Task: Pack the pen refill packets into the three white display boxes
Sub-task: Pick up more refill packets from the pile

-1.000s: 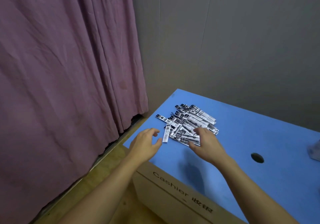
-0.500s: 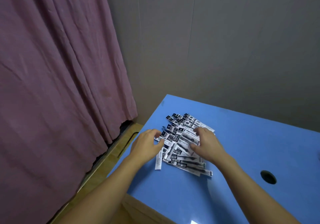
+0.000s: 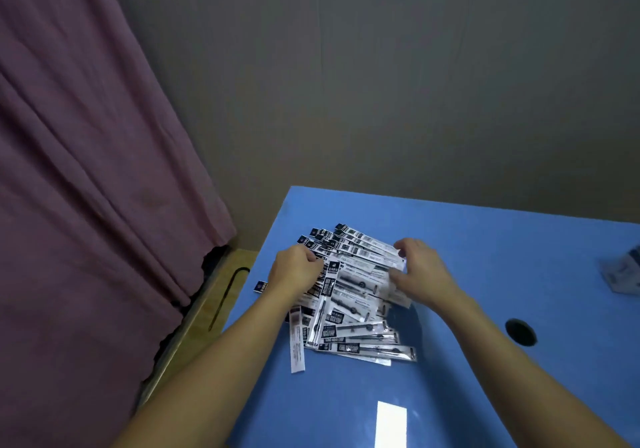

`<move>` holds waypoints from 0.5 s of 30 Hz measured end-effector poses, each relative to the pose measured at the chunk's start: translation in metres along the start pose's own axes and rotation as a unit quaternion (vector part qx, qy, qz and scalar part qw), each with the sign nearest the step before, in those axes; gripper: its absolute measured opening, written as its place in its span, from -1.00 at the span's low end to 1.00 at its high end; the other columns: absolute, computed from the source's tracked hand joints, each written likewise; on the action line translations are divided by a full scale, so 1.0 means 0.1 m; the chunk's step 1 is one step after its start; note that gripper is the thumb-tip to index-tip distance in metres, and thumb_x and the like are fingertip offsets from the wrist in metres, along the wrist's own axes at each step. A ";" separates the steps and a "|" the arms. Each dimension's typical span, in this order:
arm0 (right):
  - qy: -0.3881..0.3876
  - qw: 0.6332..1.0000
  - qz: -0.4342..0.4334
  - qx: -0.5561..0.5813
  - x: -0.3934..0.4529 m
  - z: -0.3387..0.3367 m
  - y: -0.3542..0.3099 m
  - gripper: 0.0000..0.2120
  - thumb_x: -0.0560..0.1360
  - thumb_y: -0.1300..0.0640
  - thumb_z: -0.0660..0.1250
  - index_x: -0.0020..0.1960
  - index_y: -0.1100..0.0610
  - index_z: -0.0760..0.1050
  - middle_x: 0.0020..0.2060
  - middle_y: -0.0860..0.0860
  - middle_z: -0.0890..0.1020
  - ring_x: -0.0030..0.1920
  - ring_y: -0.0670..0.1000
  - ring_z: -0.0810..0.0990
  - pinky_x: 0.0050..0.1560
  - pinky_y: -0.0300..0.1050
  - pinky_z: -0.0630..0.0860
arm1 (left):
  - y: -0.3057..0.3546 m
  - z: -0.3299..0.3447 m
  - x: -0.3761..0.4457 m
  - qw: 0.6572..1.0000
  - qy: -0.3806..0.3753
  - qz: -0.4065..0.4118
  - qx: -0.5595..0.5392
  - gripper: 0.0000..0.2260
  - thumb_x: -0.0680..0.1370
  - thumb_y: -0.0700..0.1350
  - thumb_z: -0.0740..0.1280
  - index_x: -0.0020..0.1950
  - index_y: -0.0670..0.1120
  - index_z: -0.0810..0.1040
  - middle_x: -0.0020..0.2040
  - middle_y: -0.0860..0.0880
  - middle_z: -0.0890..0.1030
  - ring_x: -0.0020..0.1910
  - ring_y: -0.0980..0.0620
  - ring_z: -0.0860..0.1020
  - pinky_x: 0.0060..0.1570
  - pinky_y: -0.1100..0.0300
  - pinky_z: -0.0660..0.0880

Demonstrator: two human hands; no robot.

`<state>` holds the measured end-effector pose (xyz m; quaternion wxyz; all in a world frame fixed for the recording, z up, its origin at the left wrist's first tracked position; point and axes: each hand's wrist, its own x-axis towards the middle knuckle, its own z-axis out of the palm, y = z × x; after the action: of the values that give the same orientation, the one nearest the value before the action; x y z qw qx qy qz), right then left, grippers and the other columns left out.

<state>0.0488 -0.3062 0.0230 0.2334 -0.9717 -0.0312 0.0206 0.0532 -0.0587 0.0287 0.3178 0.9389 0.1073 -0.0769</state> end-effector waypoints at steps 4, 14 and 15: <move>0.024 0.999 0.034 0.011 0.00 -0.03 0.07 -0.52 0.47 0.08 0.38 0.37 0.13 0.41 0.24 0.05 0.53 0.27 0.09 0.48 0.23 0.01 0.46 | 0.10 0.10 0.09 0.997 -0.036 -0.055 0.047 -0.60 0.52 0.13 0.43 -0.29 -0.04 0.30 -0.29 -0.04 0.47 -0.31 -0.06 0.46 -0.32 0.16 0.35; 0.024 0.999 0.046 -0.001 0.05 0.05 0.04 -0.57 0.49 0.06 0.39 0.33 0.11 0.44 0.20 0.03 0.54 0.21 0.06 0.49 0.16 -0.05 0.46 | 0.04 0.30 0.04 0.985 -0.139 -0.037 0.100 -0.64 0.45 0.01 0.53 -0.21 -0.08 0.36 -0.22 -0.02 0.47 -0.26 0.01 0.48 -0.33 0.17 0.41; 0.023 0.999 0.044 -0.002 0.06 0.06 0.02 -0.57 0.49 0.05 0.39 0.33 0.11 0.44 0.21 0.03 0.53 0.22 0.06 0.49 0.16 -0.05 0.46 | 0.03 0.27 0.06 0.987 -0.135 -0.047 0.075 -0.63 0.45 0.02 0.53 -0.22 -0.08 0.36 -0.23 -0.02 0.48 -0.26 0.00 0.49 -0.32 0.17 0.43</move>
<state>0.0543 -0.3052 0.0163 0.2312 -0.9727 0.0169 0.0084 0.0575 -0.0765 0.0075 0.2542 0.9350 0.1009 -0.2259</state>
